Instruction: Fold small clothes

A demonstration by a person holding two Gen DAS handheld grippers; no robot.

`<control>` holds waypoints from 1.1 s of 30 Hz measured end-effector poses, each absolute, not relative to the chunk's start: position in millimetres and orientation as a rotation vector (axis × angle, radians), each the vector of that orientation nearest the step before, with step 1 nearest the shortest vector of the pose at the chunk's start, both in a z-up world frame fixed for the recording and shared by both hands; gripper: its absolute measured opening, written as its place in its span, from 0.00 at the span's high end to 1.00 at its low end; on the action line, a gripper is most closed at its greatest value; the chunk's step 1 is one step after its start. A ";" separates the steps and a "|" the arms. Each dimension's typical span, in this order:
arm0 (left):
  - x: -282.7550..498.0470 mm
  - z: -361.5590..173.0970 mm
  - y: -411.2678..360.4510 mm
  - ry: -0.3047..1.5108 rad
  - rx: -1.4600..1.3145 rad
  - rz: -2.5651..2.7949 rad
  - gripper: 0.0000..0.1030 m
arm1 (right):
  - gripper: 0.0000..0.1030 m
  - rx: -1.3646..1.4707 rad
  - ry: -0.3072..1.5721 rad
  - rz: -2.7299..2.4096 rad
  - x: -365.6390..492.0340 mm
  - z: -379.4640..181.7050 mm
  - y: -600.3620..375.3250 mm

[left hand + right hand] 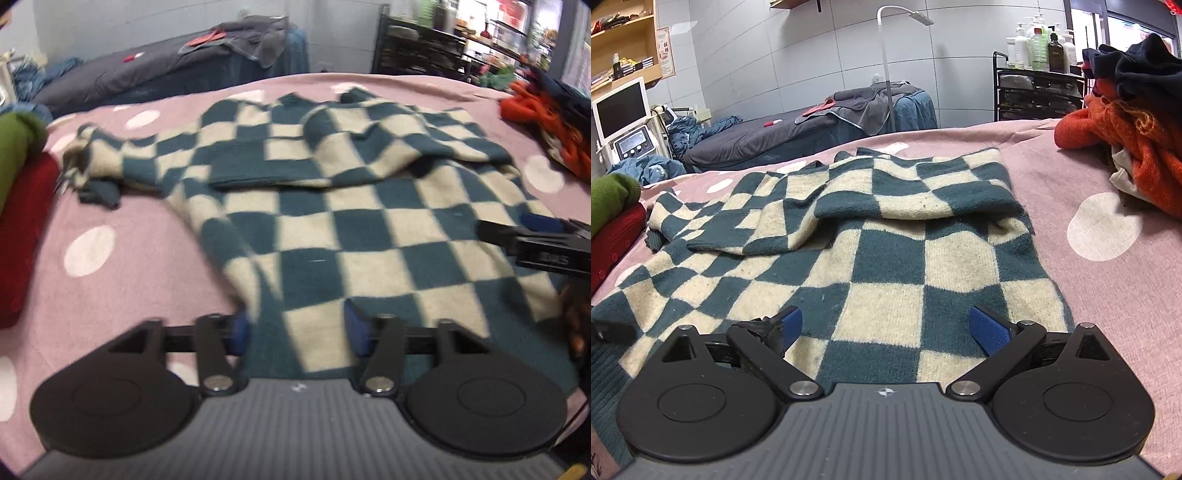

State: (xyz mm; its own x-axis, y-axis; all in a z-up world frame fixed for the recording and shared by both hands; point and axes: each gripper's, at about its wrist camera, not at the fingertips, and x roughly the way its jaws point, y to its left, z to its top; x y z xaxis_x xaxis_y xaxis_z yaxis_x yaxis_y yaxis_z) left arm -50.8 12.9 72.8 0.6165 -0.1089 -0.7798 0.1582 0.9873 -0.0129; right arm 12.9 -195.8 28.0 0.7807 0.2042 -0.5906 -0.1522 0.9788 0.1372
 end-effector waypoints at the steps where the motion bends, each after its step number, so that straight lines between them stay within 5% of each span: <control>1: -54.4 74.6 3.8 0.876 0.067 -0.181 0.32 | 0.00 0.084 0.647 0.193 13.1 28.0 -195.8; 9: -77.5 80.0 -48.4 0.808 0.131 -0.376 0.20 | 0.00 0.080 0.649 0.197 12.2 27.9 -194.9; 16: -64.9 82.7 38.3 0.800 -0.169 -0.158 0.21 | 0.00 0.089 0.648 0.202 12.5 27.4 -195.1; 19: -54.6 56.4 87.8 0.895 -0.432 -0.144 0.37 | 0.00 0.083 0.648 0.202 12.0 27.3 -194.3; 26: -57.4 27.8 113.9 0.936 -0.640 -0.225 0.47 | 0.00 0.082 0.649 0.203 11.6 27.3 -194.5; 29: -55.2 26.5 103.0 0.936 -0.618 -0.239 0.61 | 0.00 0.077 0.650 0.202 11.6 27.1 -194.2; 31: -55.3 27.4 96.2 0.930 -0.572 -0.222 0.81 | 0.00 0.075 0.650 0.202 11.9 27.0 -194.1; 33: -55.9 27.3 98.1 0.921 -0.596 -0.224 0.85 | 0.00 0.076 0.650 0.203 11.9 27.1 -194.3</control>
